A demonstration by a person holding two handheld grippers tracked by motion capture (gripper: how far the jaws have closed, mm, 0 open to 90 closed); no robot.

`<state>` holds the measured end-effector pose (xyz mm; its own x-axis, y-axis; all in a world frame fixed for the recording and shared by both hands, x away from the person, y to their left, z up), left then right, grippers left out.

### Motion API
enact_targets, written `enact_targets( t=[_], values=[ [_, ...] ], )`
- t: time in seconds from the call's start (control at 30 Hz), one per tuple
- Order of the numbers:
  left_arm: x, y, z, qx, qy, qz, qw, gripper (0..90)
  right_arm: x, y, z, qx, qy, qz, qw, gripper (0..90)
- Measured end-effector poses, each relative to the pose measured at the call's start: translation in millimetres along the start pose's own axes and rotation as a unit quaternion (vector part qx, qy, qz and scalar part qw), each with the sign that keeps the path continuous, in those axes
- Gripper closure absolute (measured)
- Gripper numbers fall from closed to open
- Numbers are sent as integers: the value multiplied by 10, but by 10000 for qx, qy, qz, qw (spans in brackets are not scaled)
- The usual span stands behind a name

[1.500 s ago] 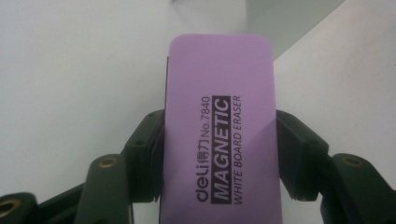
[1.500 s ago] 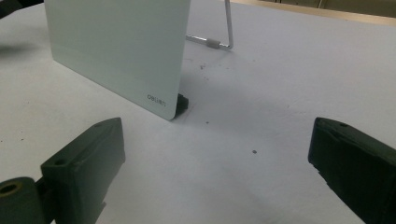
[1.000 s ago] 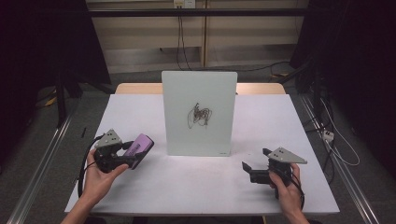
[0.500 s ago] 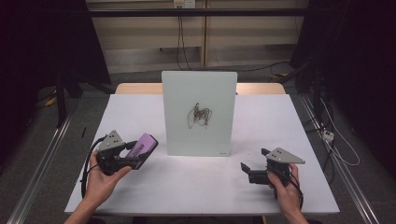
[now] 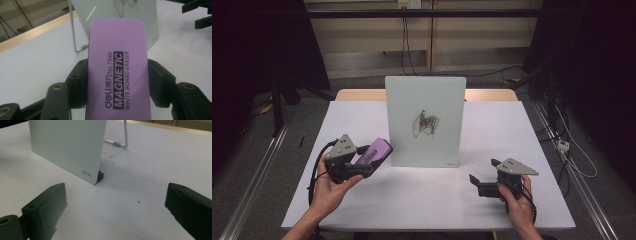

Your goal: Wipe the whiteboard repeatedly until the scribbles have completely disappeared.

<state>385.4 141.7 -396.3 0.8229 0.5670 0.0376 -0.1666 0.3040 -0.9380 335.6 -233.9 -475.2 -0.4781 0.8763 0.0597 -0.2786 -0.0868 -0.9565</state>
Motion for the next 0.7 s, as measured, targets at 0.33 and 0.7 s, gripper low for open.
enact_targets(
  t=[0.33, 0.7],
  values=[
    [-91, -285, -223, 67, 84, -324, 9994, 411, 8, -2, 14, -23, -32, -11, 10000, 39],
    [-178, -525, -495, -12, 171, -633, 9979, 411, 16, -3, 13, -25, -49, -14, 10000, 39]
  ],
)
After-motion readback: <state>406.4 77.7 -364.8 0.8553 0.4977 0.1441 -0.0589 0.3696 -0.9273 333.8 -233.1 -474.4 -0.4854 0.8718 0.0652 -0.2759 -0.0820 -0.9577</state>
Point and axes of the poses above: each handheld gripper's, and its own axes: z roughly backward along the jaws, y roughly out of its underside, x roughly to its left, the point moved 6 cm from there along -z, roughly forward along the jaws, and after that the axes turned 11 degrees about -x, right-handed, at the moved point
